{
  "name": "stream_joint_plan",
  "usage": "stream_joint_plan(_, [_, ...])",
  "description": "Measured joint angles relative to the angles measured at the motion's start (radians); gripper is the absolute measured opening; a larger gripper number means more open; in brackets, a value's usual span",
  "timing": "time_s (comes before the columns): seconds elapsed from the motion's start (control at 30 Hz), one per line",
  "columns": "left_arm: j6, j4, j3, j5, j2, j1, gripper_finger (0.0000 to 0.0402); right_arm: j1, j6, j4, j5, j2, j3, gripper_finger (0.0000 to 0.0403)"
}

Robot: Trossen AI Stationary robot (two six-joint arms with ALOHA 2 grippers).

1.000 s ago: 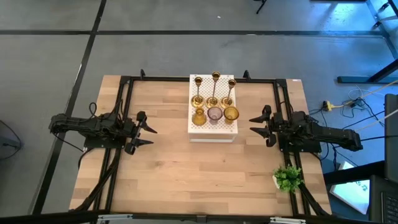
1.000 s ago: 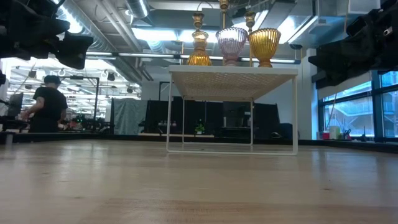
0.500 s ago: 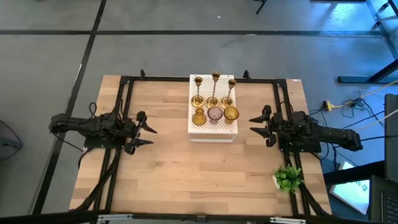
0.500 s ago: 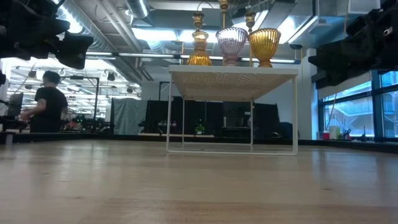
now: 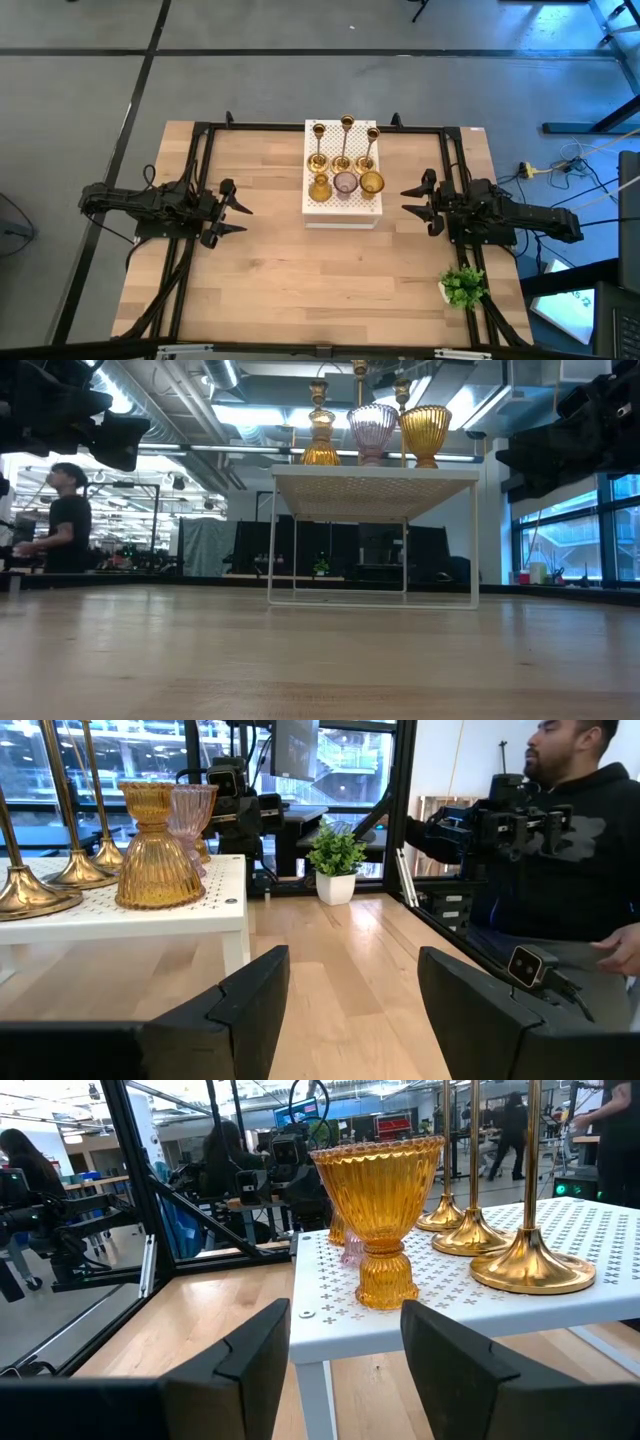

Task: Pick & Place candle stick holders
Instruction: Return to Home Position

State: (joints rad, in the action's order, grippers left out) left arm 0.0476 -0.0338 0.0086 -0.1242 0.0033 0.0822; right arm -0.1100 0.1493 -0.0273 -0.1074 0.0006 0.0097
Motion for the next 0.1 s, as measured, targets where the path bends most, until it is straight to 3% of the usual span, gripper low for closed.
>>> stream_joint_plan(0.1, [0.001, 0.000, 0.000, 0.000, 0.000, 0.000, 0.0218, 0.000, 0.000, 0.000, 0.000, 0.000, 0.000, 0.0195])
